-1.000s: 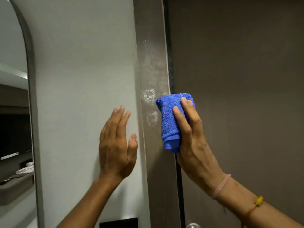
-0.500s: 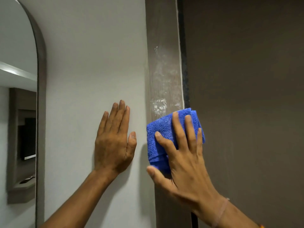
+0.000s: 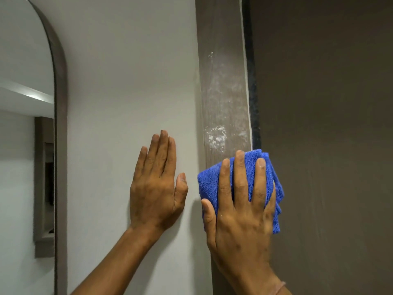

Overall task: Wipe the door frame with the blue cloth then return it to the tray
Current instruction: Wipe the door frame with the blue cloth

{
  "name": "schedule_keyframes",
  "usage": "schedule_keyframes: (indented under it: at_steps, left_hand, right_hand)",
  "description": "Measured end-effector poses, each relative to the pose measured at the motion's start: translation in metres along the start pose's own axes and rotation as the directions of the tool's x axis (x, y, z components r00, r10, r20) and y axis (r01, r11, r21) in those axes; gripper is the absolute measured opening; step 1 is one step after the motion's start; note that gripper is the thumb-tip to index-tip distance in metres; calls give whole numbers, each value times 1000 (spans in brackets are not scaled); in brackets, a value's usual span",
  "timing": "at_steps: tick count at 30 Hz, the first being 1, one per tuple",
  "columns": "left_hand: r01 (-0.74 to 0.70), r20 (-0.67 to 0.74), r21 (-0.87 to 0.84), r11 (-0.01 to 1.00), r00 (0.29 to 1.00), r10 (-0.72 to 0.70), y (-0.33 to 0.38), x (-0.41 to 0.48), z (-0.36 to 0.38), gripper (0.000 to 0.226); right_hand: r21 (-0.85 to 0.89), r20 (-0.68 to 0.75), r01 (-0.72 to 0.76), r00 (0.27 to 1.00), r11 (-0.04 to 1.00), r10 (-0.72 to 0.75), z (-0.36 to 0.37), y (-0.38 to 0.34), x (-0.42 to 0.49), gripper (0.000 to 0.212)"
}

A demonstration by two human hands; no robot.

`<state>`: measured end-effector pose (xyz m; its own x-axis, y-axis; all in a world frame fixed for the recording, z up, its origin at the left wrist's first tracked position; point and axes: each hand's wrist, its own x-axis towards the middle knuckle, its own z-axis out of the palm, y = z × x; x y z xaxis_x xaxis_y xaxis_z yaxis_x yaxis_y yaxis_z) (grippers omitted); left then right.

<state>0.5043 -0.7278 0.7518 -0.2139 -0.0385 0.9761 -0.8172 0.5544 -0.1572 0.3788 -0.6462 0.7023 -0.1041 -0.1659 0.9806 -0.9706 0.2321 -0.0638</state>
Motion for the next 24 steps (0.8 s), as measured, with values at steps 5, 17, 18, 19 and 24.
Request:
schedule_keyframes:
  at_steps: [5,17,18,19,24]
  left_hand:
    - [5,56,-18,1000,998,-4,3,6,-3,67]
    - [87,19,-57,995,996,-86,19,29,-5,61]
    - [86,23,-49,995,996,-85,19,29,-5,61]
    - [85,23,-45,995,996,-84,19,28,-6,61]
    - [89,20,-51,995,996,-88,21,28,-8,60]
  right_hand:
    - [-35,24,-14,1000,999,15,-8,-5,28,64]
    - [-22,42,40,998,999,-39,-13,4,36,67]
    - [-23,51,45,998,999,-44,-14,5,35,67]
    - [-17,56,48,997,999,-47,-14,5,38,66]
    - [24,6,18,1000,1000,-18,-22,-6,97,66]
